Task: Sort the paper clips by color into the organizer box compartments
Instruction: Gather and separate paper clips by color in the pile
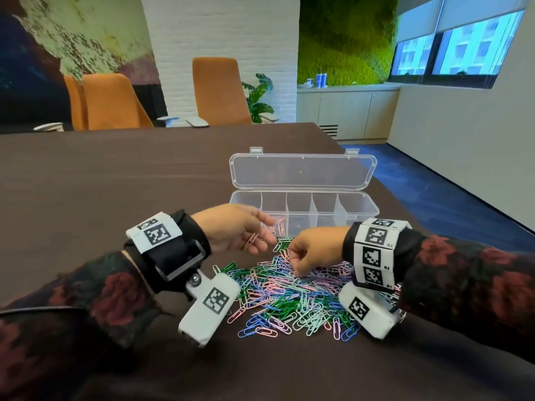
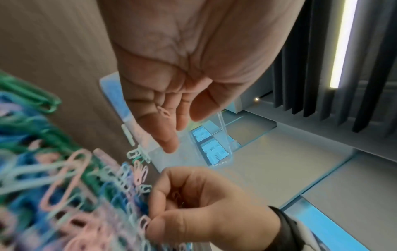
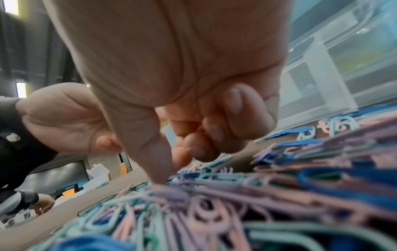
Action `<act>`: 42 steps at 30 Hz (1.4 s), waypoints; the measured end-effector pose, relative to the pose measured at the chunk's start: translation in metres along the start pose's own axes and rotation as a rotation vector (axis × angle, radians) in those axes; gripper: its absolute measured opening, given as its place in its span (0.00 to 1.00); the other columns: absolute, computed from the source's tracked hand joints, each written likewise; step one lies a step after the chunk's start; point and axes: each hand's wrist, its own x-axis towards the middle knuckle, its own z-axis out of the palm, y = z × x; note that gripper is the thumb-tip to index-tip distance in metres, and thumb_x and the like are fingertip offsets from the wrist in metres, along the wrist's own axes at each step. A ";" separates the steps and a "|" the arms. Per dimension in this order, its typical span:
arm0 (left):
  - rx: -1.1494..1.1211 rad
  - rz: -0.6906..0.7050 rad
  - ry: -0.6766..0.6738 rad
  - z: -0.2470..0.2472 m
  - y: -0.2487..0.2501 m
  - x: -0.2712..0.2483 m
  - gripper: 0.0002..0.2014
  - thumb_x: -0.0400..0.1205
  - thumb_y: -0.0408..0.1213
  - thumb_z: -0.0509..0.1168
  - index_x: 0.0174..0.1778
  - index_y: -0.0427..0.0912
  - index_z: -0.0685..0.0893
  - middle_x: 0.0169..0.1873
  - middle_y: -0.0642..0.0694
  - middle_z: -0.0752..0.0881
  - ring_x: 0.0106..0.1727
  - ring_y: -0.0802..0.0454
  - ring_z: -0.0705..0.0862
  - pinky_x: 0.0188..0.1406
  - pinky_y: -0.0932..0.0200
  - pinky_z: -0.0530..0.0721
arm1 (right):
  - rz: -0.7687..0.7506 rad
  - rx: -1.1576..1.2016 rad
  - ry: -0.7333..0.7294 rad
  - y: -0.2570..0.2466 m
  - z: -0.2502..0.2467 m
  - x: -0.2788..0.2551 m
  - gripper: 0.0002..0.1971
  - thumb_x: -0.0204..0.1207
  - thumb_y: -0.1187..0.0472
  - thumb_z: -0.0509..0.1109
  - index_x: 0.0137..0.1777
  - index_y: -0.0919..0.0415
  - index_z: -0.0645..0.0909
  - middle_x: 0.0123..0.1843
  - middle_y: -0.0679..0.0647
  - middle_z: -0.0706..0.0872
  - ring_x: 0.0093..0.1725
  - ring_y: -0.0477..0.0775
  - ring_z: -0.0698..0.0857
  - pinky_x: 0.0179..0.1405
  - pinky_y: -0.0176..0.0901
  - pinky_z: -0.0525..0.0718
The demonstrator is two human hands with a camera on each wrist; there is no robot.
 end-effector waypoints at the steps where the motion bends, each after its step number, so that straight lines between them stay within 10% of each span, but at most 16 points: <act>1: 0.010 0.023 0.009 0.000 0.008 0.001 0.11 0.83 0.21 0.53 0.57 0.36 0.75 0.39 0.38 0.85 0.28 0.52 0.83 0.24 0.64 0.82 | 0.009 0.030 0.004 0.002 0.000 -0.001 0.11 0.75 0.61 0.73 0.34 0.52 0.75 0.32 0.46 0.78 0.33 0.48 0.74 0.36 0.40 0.75; 6: -0.022 0.125 0.153 0.002 0.045 0.023 0.14 0.87 0.34 0.53 0.67 0.34 0.71 0.44 0.37 0.82 0.40 0.47 0.83 0.35 0.60 0.84 | 0.040 0.297 0.066 0.011 -0.003 -0.006 0.09 0.76 0.69 0.67 0.37 0.56 0.78 0.35 0.53 0.82 0.28 0.46 0.74 0.24 0.33 0.75; 12: 0.049 0.180 0.260 -0.007 0.048 0.041 0.27 0.87 0.46 0.54 0.80 0.38 0.61 0.76 0.37 0.70 0.75 0.45 0.71 0.78 0.50 0.64 | 0.057 0.503 0.119 0.027 -0.006 -0.007 0.10 0.77 0.72 0.68 0.46 0.55 0.81 0.32 0.49 0.80 0.21 0.41 0.72 0.20 0.31 0.70; 17: -0.031 0.276 0.209 -0.032 0.029 0.024 0.16 0.88 0.46 0.52 0.56 0.40 0.81 0.55 0.38 0.88 0.54 0.44 0.87 0.60 0.49 0.80 | 0.102 0.780 0.200 0.023 -0.015 -0.006 0.14 0.80 0.74 0.57 0.42 0.61 0.82 0.30 0.55 0.73 0.25 0.47 0.70 0.18 0.33 0.70; 27: -0.281 0.280 0.230 -0.083 -0.018 0.025 0.14 0.87 0.41 0.51 0.52 0.40 0.81 0.39 0.44 0.91 0.38 0.51 0.89 0.48 0.53 0.84 | 0.088 1.437 0.457 -0.026 -0.070 0.032 0.12 0.85 0.70 0.50 0.44 0.68 0.74 0.37 0.61 0.75 0.30 0.56 0.81 0.23 0.39 0.84; 30: -0.323 0.226 0.229 -0.091 -0.030 0.029 0.14 0.87 0.41 0.52 0.52 0.40 0.81 0.38 0.44 0.91 0.36 0.51 0.89 0.38 0.59 0.87 | 0.153 1.384 0.478 -0.027 -0.077 0.046 0.11 0.85 0.66 0.52 0.44 0.66 0.73 0.41 0.62 0.75 0.39 0.57 0.78 0.44 0.49 0.82; 34: -0.364 0.218 0.224 -0.097 -0.037 0.029 0.13 0.87 0.41 0.52 0.52 0.41 0.81 0.42 0.43 0.88 0.33 0.53 0.88 0.35 0.60 0.87 | 0.221 1.221 0.470 -0.027 -0.073 0.057 0.09 0.84 0.62 0.55 0.48 0.66 0.75 0.45 0.62 0.73 0.39 0.54 0.78 0.40 0.45 0.78; 38: -0.281 0.289 0.187 -0.096 -0.041 0.030 0.12 0.87 0.36 0.52 0.55 0.45 0.82 0.50 0.46 0.86 0.34 0.56 0.86 0.34 0.65 0.85 | 0.187 0.922 0.574 -0.030 -0.065 0.053 0.13 0.83 0.62 0.60 0.61 0.64 0.81 0.53 0.60 0.81 0.63 0.60 0.80 0.66 0.51 0.76; 42: -0.107 0.367 0.088 -0.086 -0.042 0.030 0.16 0.85 0.25 0.52 0.58 0.44 0.82 0.53 0.49 0.86 0.34 0.57 0.85 0.32 0.67 0.82 | 0.086 0.690 0.594 -0.039 -0.054 0.022 0.12 0.81 0.69 0.58 0.52 0.63 0.83 0.46 0.56 0.83 0.45 0.52 0.81 0.49 0.43 0.81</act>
